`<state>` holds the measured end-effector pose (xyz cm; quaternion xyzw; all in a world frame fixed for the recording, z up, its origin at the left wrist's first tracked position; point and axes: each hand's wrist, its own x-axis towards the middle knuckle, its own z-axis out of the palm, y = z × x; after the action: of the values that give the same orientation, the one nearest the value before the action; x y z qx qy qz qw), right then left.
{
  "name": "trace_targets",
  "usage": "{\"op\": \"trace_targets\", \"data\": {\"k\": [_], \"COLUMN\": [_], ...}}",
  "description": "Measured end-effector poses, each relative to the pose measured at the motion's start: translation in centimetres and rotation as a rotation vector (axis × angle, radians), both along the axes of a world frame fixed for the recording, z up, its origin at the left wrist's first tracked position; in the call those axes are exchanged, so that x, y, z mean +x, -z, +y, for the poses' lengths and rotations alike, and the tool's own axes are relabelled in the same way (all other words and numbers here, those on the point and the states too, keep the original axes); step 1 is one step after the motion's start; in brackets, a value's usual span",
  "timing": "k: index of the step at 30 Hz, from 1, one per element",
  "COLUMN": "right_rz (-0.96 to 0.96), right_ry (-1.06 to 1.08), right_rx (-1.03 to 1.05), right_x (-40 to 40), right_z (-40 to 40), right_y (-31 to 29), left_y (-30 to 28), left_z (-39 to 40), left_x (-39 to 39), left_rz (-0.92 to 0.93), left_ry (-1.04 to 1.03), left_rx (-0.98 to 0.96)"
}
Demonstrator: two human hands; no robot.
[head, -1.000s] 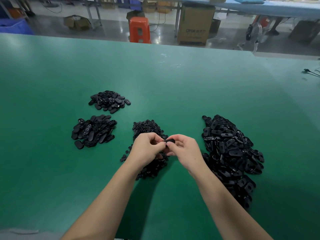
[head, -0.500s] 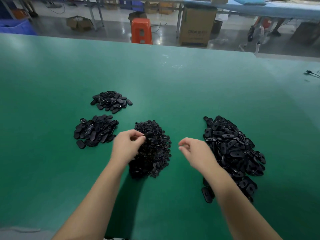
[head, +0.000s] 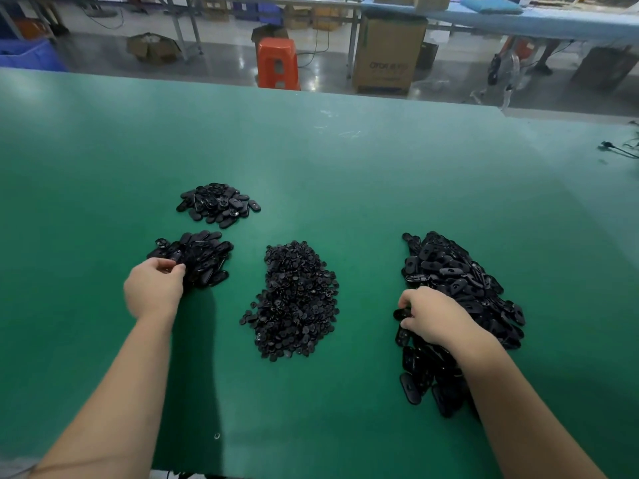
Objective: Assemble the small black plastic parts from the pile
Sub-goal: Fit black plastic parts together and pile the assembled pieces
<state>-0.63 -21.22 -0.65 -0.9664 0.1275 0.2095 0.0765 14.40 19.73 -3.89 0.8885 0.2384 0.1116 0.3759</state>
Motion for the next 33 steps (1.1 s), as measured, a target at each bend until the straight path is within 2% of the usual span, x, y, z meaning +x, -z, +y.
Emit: {"op": "trace_targets", "data": {"k": [4, 9, 14, 21, 33], "right_rz": [-0.039, -0.050, -0.087, -0.169, -0.261], "right_ry": [0.021, 0.015, 0.010, 0.019, 0.004], "right_rx": [-0.027, -0.038, -0.050, 0.016, 0.054], "right_x": [0.1, 0.5, 0.9, 1.2, 1.4], "right_z": [0.4, 1.0, 0.9, 0.7, -0.1], "right_y": [0.1, 0.4, 0.9, 1.5, 1.4], "left_y": [-0.2, -0.5, -0.1, 0.4, 0.2], "left_z": [-0.8, -3.1, -4.8, -4.1, -4.6], "left_x": [0.0, -1.1, -2.4, -2.7, -3.3], "left_rz": [-0.048, -0.094, 0.156, 0.293, 0.240], "left_ry": [0.046, 0.308, 0.622, 0.576, 0.605], "left_rx": [0.050, 0.073, 0.201, 0.267, 0.131]}}
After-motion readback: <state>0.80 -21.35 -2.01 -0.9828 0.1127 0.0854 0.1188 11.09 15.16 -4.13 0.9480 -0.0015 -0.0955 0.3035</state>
